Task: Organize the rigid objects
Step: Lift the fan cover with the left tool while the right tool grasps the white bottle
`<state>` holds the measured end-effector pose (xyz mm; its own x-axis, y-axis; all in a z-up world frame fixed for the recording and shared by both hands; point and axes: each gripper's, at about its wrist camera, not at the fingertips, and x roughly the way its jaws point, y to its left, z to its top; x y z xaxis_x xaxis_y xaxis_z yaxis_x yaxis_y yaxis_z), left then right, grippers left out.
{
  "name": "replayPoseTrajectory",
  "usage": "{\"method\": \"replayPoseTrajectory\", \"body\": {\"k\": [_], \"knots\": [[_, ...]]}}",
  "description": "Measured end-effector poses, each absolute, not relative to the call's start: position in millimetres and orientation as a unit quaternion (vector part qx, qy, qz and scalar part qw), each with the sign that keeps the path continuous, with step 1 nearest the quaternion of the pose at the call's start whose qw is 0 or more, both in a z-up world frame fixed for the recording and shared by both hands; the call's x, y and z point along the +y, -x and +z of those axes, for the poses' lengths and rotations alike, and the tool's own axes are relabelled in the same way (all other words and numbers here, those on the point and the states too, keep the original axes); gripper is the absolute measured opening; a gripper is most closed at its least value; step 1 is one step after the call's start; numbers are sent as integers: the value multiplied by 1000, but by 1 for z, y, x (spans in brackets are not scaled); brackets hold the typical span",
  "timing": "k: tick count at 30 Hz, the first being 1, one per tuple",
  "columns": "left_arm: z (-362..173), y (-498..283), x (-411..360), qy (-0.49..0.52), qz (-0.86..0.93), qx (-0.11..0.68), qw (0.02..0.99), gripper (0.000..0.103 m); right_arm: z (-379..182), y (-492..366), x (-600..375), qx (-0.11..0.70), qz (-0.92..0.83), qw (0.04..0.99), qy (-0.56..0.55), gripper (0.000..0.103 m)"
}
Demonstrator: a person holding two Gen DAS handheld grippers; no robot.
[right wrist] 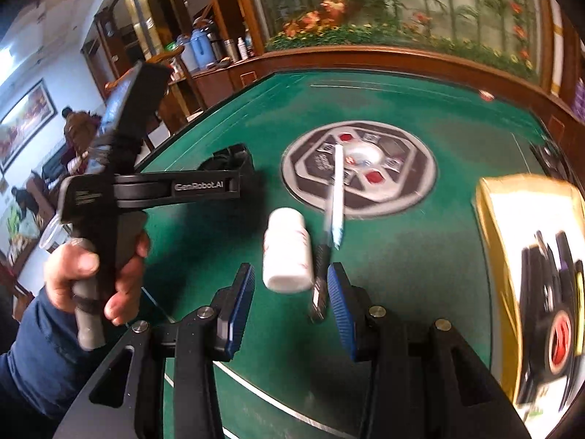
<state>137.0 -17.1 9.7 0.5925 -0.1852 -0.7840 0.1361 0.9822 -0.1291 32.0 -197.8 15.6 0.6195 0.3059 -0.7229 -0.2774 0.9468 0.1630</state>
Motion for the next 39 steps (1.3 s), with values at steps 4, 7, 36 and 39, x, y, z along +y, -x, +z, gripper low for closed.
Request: {"method": "replayPoseTrajectory", "body": {"k": [4,7,36,39], "knots": [[12,-139,-17,33,-96,442,891,74,7,-53,-178,416,163,894,5,40],[14,-138,-18,30,-101,439,892,74,-3,-63,-170,421,150,894,15,40],[30,-99,-42,19,-136,410,902,74,0,-17,-218,365,156,912,-101,34],[34,-79,-55,20,-151,403,903,74,2,-6,-223,363,157,913,-102,34]]}}
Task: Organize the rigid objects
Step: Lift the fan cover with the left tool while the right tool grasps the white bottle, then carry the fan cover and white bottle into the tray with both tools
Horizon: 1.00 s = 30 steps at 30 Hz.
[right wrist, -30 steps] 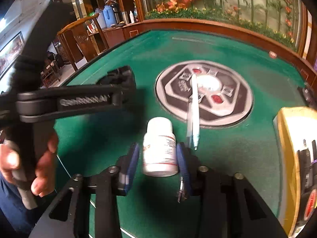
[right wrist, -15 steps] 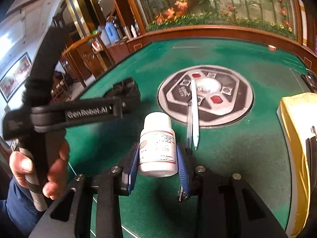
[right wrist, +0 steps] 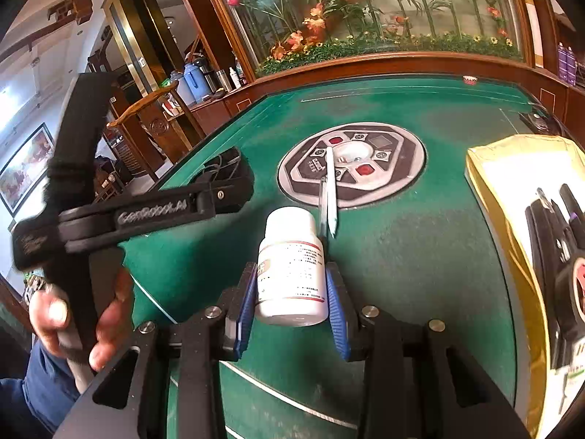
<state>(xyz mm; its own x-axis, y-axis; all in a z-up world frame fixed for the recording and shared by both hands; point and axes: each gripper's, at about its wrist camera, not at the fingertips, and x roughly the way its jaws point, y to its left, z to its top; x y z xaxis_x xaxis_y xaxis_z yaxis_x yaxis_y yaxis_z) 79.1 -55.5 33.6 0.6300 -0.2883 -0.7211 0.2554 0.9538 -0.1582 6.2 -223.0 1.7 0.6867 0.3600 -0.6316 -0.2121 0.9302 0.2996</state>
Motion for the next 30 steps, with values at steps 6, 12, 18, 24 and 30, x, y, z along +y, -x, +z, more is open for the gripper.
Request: {"method": "replayPoseTrajectory", "body": {"k": [6,12,18,24,30], "knots": [[42,-55,-86,17,-184,408,894,74,10,9,-247,350,141,919,-116,34],[51,-37,-112,-3,-203,405,891,74,20,22,-286,333,111,925,-143,34],[57,-20,-143,-16,-230,408,883,73,30,38,-327,315,80,931,-166,34],[61,3,-188,-41,-271,406,872,73,33,63,-372,296,40,935,-193,34],[61,23,-231,-53,-316,418,850,73,31,84,-416,293,-7,932,-214,34]]}}
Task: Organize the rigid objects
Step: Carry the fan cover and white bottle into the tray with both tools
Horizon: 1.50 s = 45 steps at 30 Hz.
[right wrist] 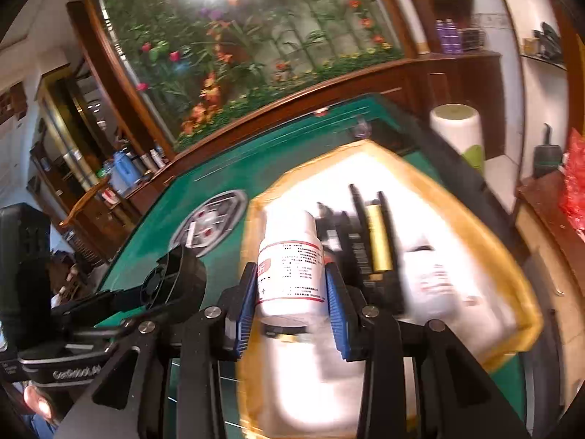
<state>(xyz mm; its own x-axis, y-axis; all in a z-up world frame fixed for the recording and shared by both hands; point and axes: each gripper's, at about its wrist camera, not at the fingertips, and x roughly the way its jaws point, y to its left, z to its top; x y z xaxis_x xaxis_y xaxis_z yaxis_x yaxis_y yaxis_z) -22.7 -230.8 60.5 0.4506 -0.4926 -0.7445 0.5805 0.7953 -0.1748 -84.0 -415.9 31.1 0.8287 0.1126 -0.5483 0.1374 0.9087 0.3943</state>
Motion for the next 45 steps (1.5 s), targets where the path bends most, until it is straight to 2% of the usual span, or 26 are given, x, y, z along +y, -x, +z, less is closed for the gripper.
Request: {"method": "replayPoseTrajectory", "body": {"k": [9,11,33,45], "knots": [[41,51,-285,-83,-359,438,820,73,14,101,-446,318,-53,921,-219,34],[42,59,-290,-101,-357,421,828,73,11,103,-450,321,-55,920,-220,35],[31,72,-304,-124,-374,413,821,73,10,91,-444,371,-83,911,-161,35],[31,73,-306,-128,-373,412,821,73,9,93,-444,370,-87,911,-161,35]]}}
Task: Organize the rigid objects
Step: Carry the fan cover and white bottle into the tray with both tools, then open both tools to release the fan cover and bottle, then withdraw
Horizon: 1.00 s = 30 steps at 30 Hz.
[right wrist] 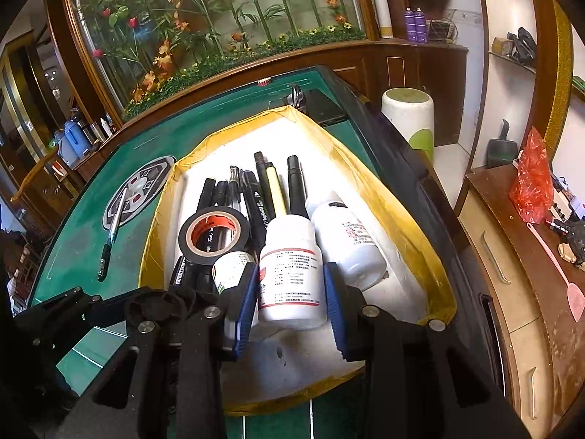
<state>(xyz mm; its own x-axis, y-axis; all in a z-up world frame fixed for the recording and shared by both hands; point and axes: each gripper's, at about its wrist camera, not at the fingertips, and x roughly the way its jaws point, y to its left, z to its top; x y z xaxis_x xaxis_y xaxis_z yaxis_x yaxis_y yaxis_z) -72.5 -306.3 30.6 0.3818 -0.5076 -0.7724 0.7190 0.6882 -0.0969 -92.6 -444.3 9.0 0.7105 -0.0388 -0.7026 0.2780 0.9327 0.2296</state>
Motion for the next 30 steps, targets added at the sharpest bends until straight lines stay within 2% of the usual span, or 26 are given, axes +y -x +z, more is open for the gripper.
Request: {"method": "replayPoseTrajectory", "body": {"k": [19,30], "knots": [[31,76,-306,-138,-373,405,824,74,10,93,-444,370,-87,911,-161,38],[31,78,-305,-140,-374,403,824,76,13,96,-440,366,-90,913,-158,49]]}}
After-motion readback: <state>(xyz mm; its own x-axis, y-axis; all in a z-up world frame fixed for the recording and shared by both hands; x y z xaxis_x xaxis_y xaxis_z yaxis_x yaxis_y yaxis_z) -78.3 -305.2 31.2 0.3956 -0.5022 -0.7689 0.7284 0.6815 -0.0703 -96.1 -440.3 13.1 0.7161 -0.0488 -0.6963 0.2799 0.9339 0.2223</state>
